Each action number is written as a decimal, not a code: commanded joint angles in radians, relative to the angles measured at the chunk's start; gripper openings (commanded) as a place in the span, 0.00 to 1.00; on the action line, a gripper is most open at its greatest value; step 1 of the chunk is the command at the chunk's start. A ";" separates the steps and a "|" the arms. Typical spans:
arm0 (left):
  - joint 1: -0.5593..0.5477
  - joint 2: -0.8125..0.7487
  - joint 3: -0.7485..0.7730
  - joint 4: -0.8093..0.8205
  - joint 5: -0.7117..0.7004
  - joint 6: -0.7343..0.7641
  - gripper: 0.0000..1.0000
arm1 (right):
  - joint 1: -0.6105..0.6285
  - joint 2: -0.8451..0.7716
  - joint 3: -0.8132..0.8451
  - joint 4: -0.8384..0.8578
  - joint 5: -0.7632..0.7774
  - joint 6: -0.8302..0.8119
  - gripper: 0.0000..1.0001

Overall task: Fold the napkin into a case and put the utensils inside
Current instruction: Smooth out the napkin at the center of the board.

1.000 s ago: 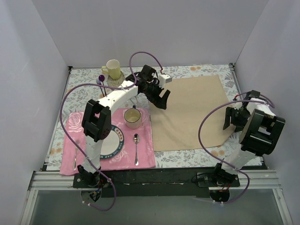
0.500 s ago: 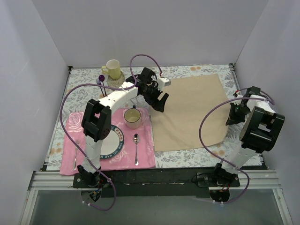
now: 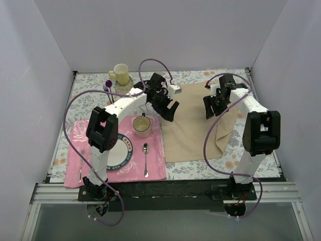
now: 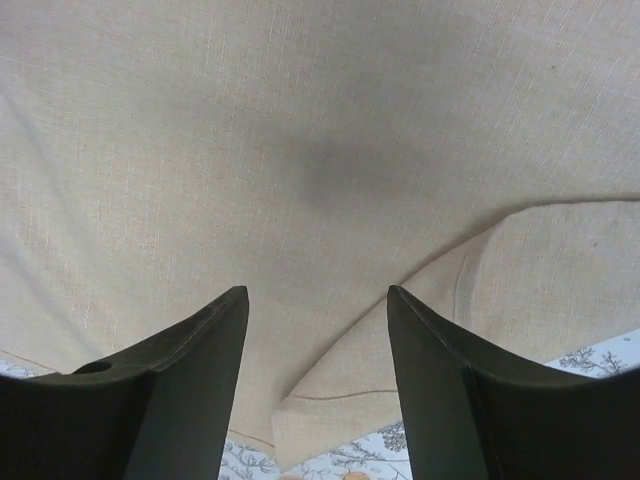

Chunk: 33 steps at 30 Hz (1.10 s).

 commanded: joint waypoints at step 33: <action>0.006 -0.110 -0.030 0.012 -0.004 -0.026 0.82 | -0.294 0.096 0.034 -0.220 -0.130 -0.280 0.14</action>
